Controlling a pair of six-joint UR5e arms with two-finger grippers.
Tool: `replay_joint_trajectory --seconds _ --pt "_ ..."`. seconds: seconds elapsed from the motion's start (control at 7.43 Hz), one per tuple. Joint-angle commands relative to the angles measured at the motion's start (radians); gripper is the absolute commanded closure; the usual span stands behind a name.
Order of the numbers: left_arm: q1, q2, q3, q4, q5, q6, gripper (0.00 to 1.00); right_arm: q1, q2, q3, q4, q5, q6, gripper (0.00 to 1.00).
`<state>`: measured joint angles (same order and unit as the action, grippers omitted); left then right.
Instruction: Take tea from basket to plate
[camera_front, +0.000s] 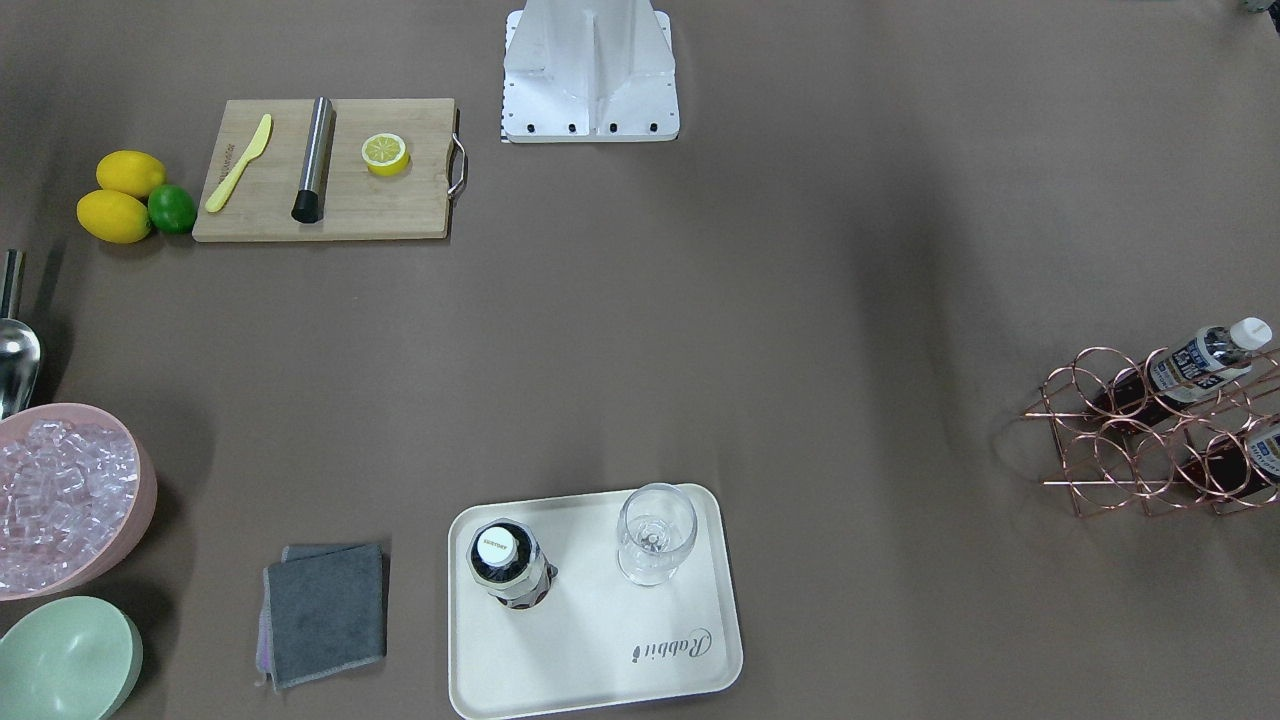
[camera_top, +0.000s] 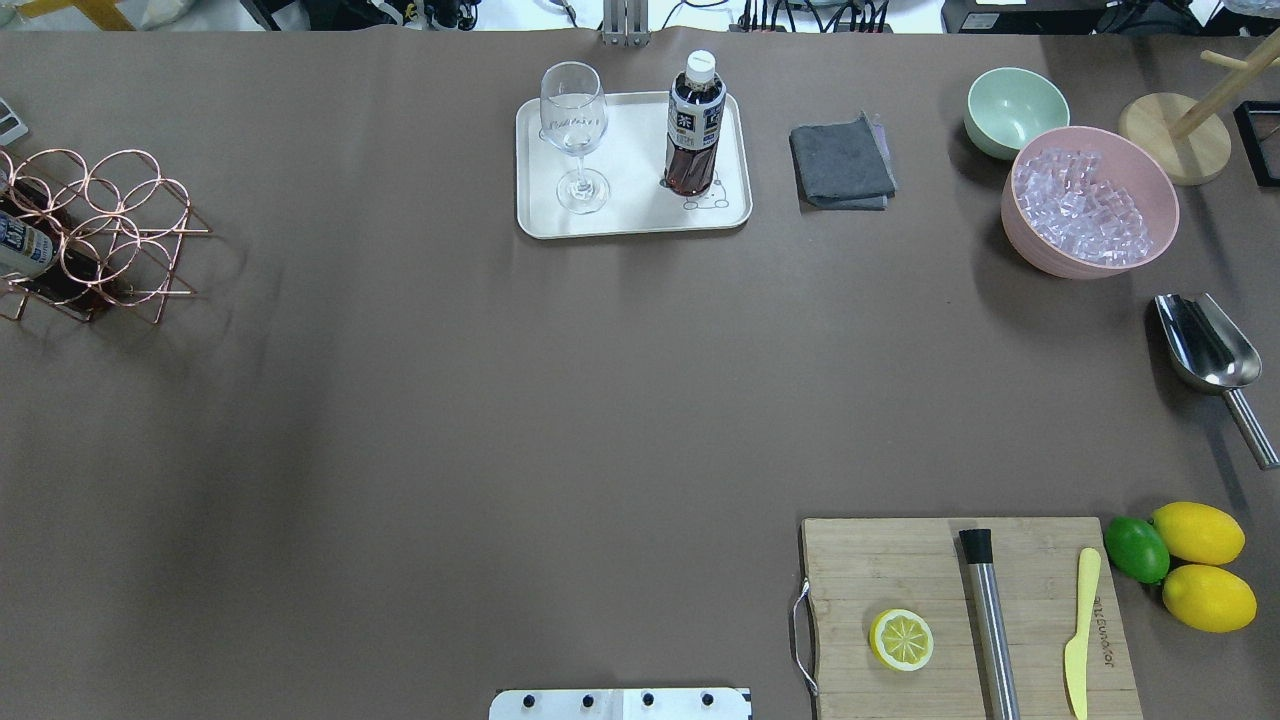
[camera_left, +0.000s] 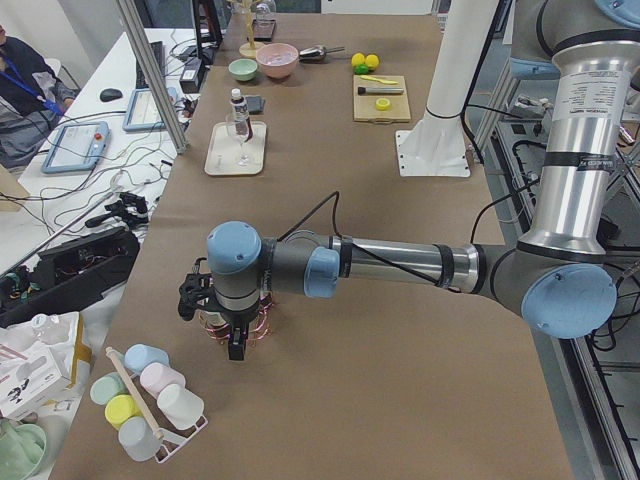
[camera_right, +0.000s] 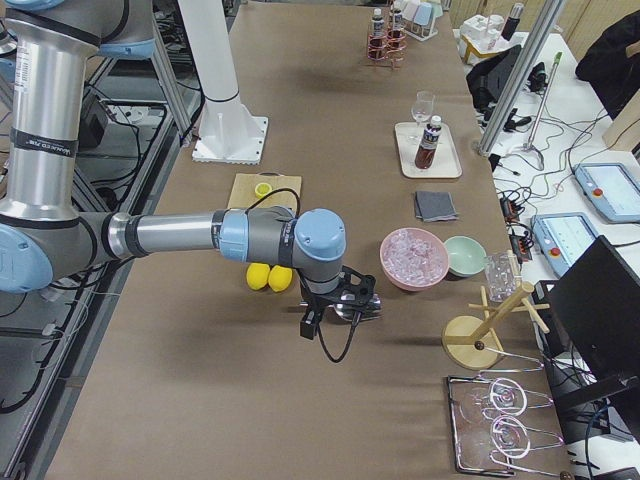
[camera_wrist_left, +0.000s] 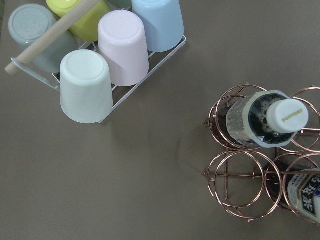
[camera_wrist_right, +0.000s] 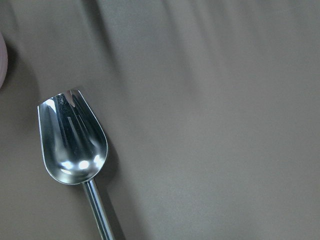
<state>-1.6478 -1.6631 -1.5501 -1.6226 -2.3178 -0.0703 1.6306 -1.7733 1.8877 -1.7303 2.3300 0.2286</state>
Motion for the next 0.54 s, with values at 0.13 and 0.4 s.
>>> replay_joint_trajectory --seconds 0.13,0.4 --pt "0.005 -0.007 0.031 -0.020 0.000 -0.084 0.02 -0.002 0.002 0.005 0.003 0.000 0.000 0.00" --pt "0.005 -0.006 0.036 -0.028 0.000 -0.083 0.02 -0.002 0.023 -0.002 0.000 0.000 0.000 0.00"
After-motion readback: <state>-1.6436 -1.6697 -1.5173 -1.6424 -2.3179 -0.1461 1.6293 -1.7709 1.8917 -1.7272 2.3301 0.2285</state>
